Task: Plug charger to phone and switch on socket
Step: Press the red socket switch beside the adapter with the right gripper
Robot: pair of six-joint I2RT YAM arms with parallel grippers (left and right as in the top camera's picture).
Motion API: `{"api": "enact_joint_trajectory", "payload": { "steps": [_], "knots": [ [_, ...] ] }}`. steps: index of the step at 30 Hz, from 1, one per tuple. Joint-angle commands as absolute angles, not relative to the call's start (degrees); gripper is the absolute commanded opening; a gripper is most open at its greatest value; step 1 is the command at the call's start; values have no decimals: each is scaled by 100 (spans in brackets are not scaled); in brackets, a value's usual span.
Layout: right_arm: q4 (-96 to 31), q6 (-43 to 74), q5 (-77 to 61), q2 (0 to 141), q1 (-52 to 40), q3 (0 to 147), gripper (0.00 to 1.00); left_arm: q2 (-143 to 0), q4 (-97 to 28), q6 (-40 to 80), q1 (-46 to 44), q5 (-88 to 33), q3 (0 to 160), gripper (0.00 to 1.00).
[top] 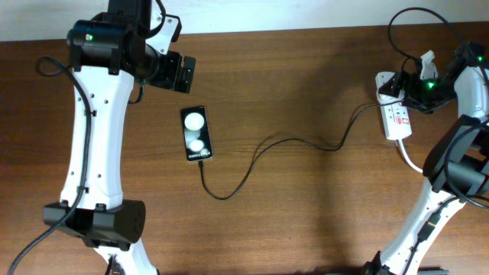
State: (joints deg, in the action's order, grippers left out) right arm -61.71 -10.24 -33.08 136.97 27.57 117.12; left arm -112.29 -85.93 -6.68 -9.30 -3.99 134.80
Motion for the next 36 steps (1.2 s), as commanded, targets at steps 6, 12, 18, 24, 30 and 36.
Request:
{"api": "enact_joint_trajectory", "payload": {
  "steps": [6, 12, 18, 24, 30, 36],
  "knots": [
    [-6069, -1002, -3579, 13756, 2689, 11824, 99, -11190, -8582, -760, -910, -338, 13522, 99],
    [-6025, -998, -3581, 13778, 2606, 11824, 99, -11190, -8582, -760, -910, -338, 13522, 99],
    [-6239, -913, -3579, 13823, 2493, 11819, 99, -11190, -8582, -760, -910, -338, 13522, 99],
    [-6324, -910, -3581, 13828, 2471, 11817, 99, -11190, -8580, -760, -910, -338, 13522, 99],
    [-6173, -915, -3555, 13828, 2493, 11555, 99, -11190, -8582, -760, -921, -340, 13522, 99],
    [-5975, -913, -3535, 13828, 2753, 11642, 99, -11190, -8582, -760, -921, -340, 13522, 99]
  ]
}}
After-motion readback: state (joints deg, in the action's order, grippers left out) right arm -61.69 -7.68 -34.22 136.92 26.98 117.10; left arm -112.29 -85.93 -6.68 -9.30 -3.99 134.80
